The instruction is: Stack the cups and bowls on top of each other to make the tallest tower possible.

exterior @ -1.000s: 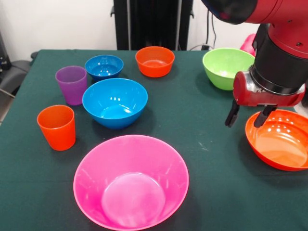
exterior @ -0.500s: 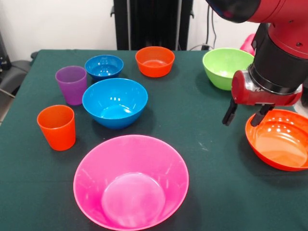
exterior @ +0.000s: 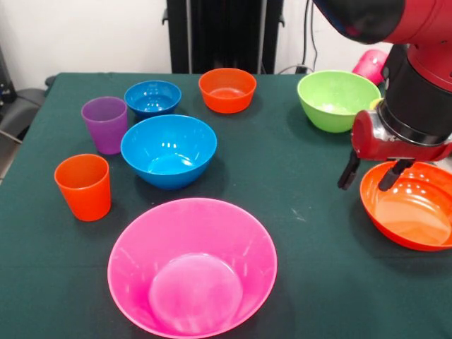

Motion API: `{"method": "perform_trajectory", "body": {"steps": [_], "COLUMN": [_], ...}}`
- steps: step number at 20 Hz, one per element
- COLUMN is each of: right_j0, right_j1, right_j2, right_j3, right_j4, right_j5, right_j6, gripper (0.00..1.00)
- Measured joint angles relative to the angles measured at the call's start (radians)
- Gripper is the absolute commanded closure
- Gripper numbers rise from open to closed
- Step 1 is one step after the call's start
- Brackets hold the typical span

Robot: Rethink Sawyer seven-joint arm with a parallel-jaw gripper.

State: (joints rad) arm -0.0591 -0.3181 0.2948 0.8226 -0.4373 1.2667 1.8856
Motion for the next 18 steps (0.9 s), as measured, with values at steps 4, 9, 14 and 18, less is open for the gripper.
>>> {"method": "perform_trajectory", "body": {"steps": [4, 9, 14, 18], "right_j0": [0.015, 0.021, 0.021, 0.021], "right_j1": [0.017, 0.036, 0.055, 0.061], "right_j2": [-0.009, -0.025, -0.040, -0.047], "right_j3": [-0.001, -0.001, -0.001, -0.001], "right_j4": [0.020, 0.032, 0.034, 0.035], "right_j5": [0.000, 0.000, 0.000, 0.000], "right_j6": [0.000, 0.000, 0.000, 0.000], "gripper": [0.00, 0.00, 0.00, 0.00]}}
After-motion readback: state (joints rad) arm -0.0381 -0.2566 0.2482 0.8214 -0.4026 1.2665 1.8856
